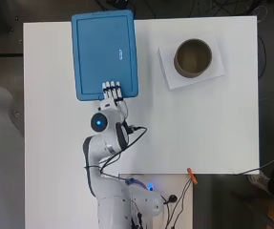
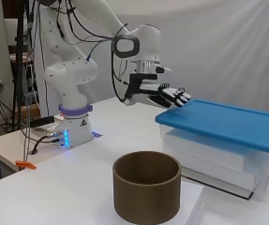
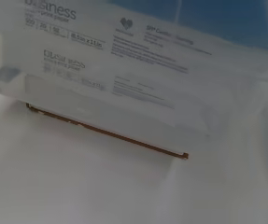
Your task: Teleoperate dual arm-hand system to remove items from a box
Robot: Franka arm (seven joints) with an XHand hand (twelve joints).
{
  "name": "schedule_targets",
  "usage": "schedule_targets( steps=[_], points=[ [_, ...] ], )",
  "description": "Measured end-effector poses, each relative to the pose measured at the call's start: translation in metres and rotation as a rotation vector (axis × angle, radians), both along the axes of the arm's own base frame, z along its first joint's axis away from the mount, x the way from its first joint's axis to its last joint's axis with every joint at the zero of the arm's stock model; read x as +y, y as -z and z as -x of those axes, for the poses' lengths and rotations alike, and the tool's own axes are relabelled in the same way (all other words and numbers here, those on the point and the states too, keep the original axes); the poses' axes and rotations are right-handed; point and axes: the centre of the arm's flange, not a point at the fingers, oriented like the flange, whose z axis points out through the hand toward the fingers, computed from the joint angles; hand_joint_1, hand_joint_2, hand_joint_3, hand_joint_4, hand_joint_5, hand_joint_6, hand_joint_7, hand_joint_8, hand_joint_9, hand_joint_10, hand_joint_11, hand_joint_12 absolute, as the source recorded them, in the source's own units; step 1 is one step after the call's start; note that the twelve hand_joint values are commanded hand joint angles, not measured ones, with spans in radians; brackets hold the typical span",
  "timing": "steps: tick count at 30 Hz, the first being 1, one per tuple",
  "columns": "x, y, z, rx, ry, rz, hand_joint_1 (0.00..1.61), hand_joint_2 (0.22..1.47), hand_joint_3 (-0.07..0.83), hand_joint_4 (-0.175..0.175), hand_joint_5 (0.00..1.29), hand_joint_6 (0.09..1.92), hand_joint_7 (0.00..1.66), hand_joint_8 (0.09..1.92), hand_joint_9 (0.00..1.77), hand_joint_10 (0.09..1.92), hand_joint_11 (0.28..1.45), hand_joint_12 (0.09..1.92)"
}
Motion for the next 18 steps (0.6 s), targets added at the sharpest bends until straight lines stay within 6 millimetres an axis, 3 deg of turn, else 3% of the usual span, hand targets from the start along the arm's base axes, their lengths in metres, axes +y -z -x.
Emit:
schedule_targets(
  steps=[4, 5, 6, 7, 9, 10, 11, 12, 15, 18],
  points=[
    [-0.008, 0.011, -0.02, 0.024, -0.018, 0.006, 0.31, 0.95, -0.005, -0.135, 0.07, 0.09, 0.11, 0.09, 0.24, 0.09, 0.39, 0.09],
    [-0.008, 0.012, -0.024, 0.03, -0.029, 0.008, 0.45, 0.98, 0.007, -0.133, 0.07, 0.09, 0.09, 0.09, 0.23, 0.09, 0.39, 0.09],
    [-0.009, 0.014, -0.028, 0.037, -0.04, 0.011, 0.73, 1.07, 0.031, -0.12, 0.15, 0.09, 0.13, 0.09, 0.27, 0.09, 0.4, 0.09],
    [-0.009, 0.015, -0.031, 0.041, -0.056, 0.017, 0.95, 1.16, 0.042, -0.092, 0.34, 0.09, 0.27, 0.09, 0.38, 0.09, 0.43, 0.09],
    [-0.008, 0.015, -0.035, 0.043, -0.076, 0.018, 1.06, 1.22, 0.051, -0.127, 0.61, 0.9, 0.64, 0.09, 0.72, 0.09, 0.57, 0.09],
    [-0.01, 0.014, -0.037, 0.05, -0.079, 0.005, 1.07, 1.25, 0.034, -0.146, 0.65, 1.16, 0.72, 0.09, 0.77, 0.09, 0.58, 0.09],
    [-0.013, 0.013, -0.038, 0.06, -0.085, -0.018, 1.07, 1.26, 0.022, -0.157, 0.66, 1.29, 0.76, 0.09, 0.78, 0.09, 0.58, 0.09],
    [-0.017, 0.013, -0.04, 0.07, -0.101, -0.045, 1.06, 1.27, 0.014, -0.158, 0.67, 1.37, 0.77, 0.09, 0.78, 0.09, 0.56, 0.09],
    [-0.032, 0.005, -0.049, 0.092, -0.216, -0.126, 0.98, 1.32, 0.006, -0.098, 0.61, 1.52, 0.75, 0.09, 0.74, 0.09, 0.54, 0.09],
    [-0.037, -0.017, -0.064, 0.097, -0.322, -0.153, 0.93, 1.35, 0.002, -0.05, 0.57, 1.58, 0.76, 0.09, 0.75, 0.09, 0.54, 0.09]
  ],
)
